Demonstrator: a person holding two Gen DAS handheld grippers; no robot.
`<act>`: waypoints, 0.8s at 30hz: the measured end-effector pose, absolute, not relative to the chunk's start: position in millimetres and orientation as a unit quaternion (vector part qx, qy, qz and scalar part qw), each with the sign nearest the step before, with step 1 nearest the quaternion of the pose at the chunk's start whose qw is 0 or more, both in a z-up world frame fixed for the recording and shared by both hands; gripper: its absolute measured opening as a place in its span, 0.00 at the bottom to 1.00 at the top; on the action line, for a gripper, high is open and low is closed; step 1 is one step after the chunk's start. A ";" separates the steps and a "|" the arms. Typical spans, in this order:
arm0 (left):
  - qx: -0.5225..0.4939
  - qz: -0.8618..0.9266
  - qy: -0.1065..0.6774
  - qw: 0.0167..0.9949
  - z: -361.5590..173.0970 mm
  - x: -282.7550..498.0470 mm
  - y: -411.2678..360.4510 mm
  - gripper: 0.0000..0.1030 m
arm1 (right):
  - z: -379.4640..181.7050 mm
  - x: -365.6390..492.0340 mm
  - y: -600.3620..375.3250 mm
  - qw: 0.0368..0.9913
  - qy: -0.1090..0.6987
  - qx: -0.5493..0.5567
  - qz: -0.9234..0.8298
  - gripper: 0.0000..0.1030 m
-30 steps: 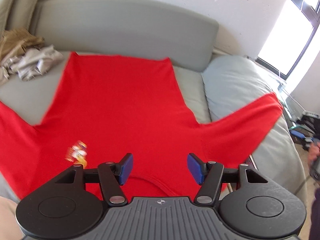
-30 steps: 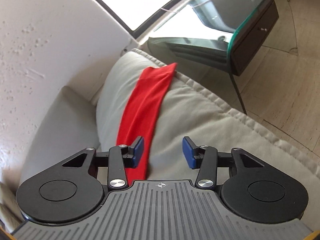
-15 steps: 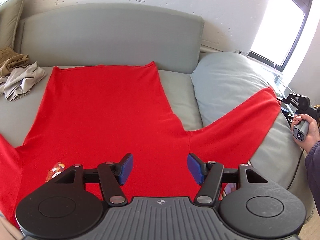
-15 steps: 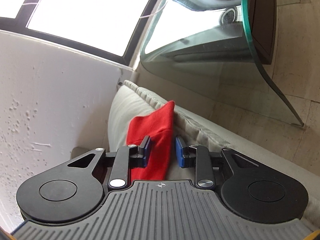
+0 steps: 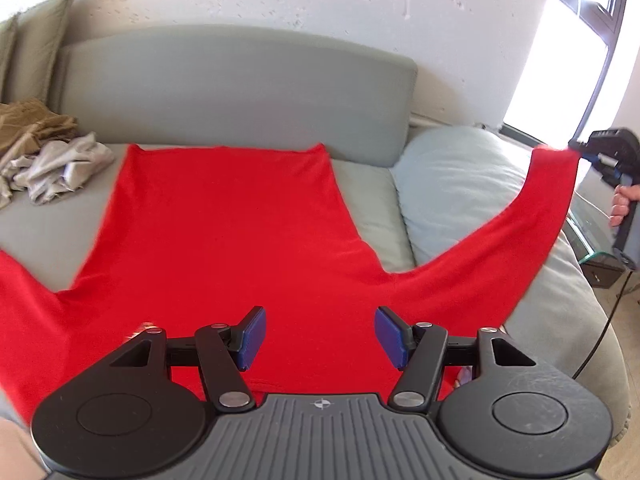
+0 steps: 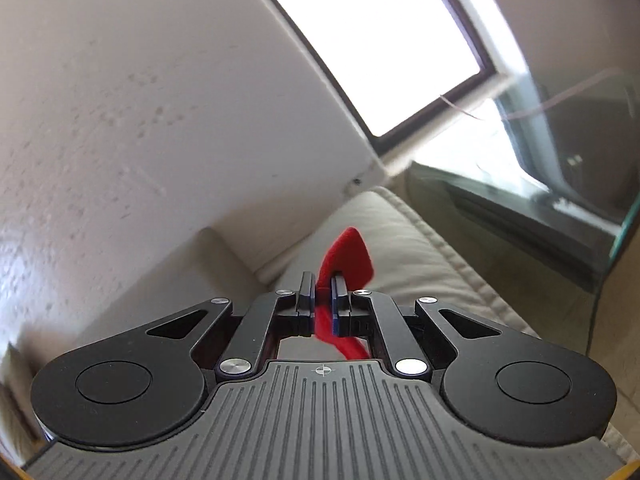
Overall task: Fold clothes
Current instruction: 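Carry the held sleeve across the shirt body with the right gripper and release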
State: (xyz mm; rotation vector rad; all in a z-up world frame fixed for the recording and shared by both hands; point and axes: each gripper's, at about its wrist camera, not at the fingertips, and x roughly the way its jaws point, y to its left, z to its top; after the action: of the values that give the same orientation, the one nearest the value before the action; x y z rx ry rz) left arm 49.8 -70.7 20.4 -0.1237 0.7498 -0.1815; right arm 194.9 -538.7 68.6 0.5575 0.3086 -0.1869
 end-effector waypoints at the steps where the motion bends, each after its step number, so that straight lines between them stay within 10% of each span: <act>1: -0.064 -0.081 0.362 0.926 22.1 44.9 -62.9 0.58 | 84.9 188.8 -513.9 0.957 0.147 0.237 -0.084 0.07; 8: -0.104 -0.012 0.355 0.929 20.7 4.0 3.2 0.58 | 116.1 124.7 -321.7 0.992 0.119 0.028 -0.018 0.07; 17: -0.159 0.107 0.341 0.920 19.6 -48.9 80.9 0.58 | 17.1 71.4 -97.3 0.967 0.219 -0.073 0.103 0.07; 19: -0.167 0.114 0.342 0.918 16.3 -57.6 89.6 0.58 | -11.4 74.8 -64.7 0.946 0.278 -0.085 0.147 0.14; 21: -0.173 0.111 0.343 0.917 13.2 -62.6 93.6 0.58 | -30.7 74.0 -52.1 0.916 0.339 -0.070 0.202 0.42; 24: -0.182 0.103 0.347 0.914 6.6 -61.8 93.1 0.58 | -29.6 57.2 -63.5 0.904 0.358 -0.025 0.234 0.48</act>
State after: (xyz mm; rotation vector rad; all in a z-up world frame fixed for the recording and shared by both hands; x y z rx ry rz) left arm -61.8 93.1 6.6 -0.3755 0.7154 0.2128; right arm 57.2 -63.5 -29.6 -0.0509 0.7402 0.4837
